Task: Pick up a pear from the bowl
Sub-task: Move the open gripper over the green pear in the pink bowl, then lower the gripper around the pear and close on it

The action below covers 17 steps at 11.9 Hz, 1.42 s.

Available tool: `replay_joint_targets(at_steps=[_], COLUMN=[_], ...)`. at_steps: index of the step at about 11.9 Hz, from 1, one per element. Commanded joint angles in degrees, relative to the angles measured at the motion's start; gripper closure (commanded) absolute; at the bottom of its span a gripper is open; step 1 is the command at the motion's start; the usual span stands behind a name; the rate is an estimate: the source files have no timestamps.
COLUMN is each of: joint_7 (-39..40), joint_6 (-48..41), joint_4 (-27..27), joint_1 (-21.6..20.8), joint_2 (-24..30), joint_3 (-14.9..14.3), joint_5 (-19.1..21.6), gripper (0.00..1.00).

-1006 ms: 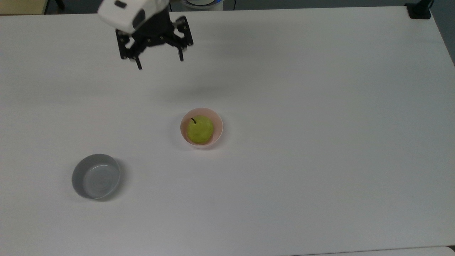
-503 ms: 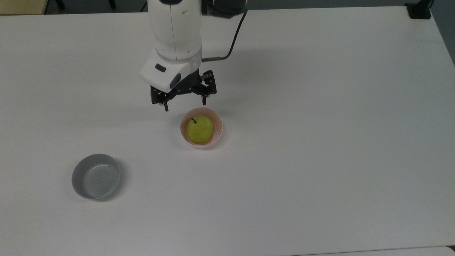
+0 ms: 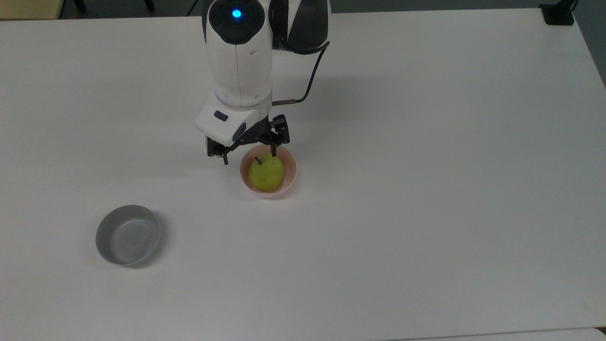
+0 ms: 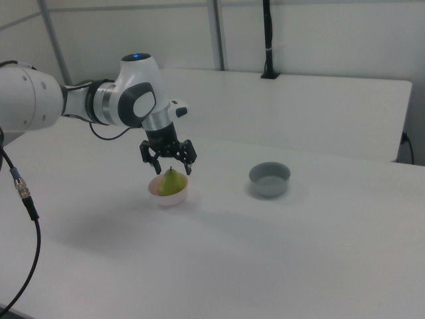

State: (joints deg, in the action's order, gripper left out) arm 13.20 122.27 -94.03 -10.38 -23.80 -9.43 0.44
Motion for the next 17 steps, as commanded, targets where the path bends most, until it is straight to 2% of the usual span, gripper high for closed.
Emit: replay_joint_targets(at_steps=[1, 5, 6, 7, 9, 10, 12, 17], joint_7=[-1.16, -1.24, -1.24, -1.24, -1.24, -1.24, -0.55, -0.8], joint_6=[3.23, 3.68, 3.68, 4.81, 8.24, 8.25, 7.55, 2.81], joint_4=[-2.03, -2.74, -2.82, -2.91, -4.14, -4.14, -4.14, -3.53], joint_1=[-0.6, -1.48, -1.57, -1.48, -1.48, -1.48, -1.48, -1.48], joint_2=[-0.54, -1.51, -1.86, -1.95, -2.56, -2.48, -2.22, 2.26], joint_3=[0.2, 0.91, 0.91, 0.99, 1.26, 1.26, 1.26, 1.26], joint_5=[0.35, 0.26, 0.18, 0.17, 0.18, 0.17, 0.26, 0.26], gripper=[0.0, 0.0, 0.05, 0.17, 0.32, 0.53, 0.87, 0.89])
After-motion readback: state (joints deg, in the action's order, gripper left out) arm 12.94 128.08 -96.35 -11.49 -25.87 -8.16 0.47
